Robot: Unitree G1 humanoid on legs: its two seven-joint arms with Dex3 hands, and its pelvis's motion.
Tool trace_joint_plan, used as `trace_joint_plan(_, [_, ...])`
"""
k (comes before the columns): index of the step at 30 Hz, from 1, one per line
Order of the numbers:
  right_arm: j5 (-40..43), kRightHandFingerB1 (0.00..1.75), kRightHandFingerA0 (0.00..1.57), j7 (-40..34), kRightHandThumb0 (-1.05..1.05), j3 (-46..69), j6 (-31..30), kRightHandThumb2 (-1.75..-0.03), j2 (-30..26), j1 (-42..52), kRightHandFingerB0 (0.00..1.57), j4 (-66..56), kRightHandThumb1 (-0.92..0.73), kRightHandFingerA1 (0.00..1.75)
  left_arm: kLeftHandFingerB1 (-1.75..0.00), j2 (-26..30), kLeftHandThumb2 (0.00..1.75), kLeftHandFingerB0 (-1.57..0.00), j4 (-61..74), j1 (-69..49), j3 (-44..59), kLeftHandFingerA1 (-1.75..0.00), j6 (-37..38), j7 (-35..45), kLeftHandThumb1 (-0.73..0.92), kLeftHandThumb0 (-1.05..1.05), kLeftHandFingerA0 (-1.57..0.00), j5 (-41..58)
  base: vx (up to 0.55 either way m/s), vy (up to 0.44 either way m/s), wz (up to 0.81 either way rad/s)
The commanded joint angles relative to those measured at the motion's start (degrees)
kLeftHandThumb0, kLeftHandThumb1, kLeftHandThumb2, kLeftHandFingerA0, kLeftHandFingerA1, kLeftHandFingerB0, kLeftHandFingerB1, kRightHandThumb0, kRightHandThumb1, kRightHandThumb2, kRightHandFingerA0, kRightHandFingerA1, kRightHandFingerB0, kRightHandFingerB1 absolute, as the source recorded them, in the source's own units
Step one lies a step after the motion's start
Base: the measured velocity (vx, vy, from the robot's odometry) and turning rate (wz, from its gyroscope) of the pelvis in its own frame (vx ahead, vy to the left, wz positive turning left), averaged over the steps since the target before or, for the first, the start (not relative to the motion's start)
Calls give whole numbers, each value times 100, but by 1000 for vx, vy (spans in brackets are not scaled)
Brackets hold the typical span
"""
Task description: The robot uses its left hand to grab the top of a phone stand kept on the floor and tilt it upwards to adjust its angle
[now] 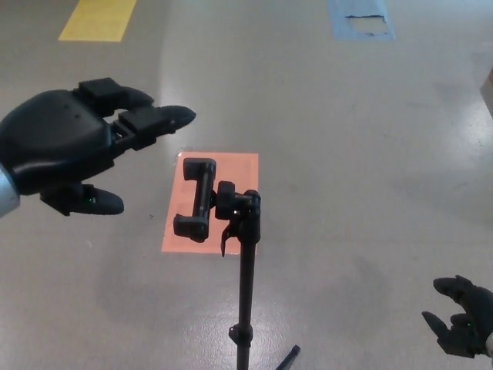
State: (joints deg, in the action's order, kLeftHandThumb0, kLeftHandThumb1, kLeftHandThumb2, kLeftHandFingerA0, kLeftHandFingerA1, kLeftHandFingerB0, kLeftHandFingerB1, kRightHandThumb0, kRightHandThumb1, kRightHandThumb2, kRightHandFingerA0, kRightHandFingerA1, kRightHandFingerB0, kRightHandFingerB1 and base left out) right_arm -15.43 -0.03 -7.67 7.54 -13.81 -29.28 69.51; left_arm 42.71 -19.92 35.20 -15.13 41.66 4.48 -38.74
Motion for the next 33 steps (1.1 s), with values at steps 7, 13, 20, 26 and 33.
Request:
trace_joint_plan(7, [-16,50,7,84,-26,-42,-95,-111,-70,-14,7,24,-63,50,-22,43,58,-8,154,-204,-150,-31,100,-442,45,-20,-12,-688,0,0,0])
trace_joint_plan(13, [-13,49,7,113,-26,-46,-102,-111,-95,-27,6,1,-64,50,-23,61,59,-6,216,-228,-274,-28,38,-554,46,-24,-9,-956,0,0,0])
trace_joint_plan(20, [-4,50,8,123,-25,-33,-86,-111,-106,-48,7,1,-63,50,-23,38,61,-4,236,-238,-332,-28,-24,-639,45,-26,-8,-1107,0,0,0])
trace_joint_plan(26, [12,50,7,178,-26,-22,-101,-111,-100,-67,6,22,-63,50,-22,-9,62,-2,143,-214,-348,-28,11,-633,44,-27,-8,-1020,0,0,0])
trace_joint_plan(33, [-34,50,8,176,-26,-60,-136,-110,-115,-121,8,-5,-62,50,-23,-62,61,-4,70,-116,-367,-27,-11,-536,44,-31,-9,-961,0,0,0])
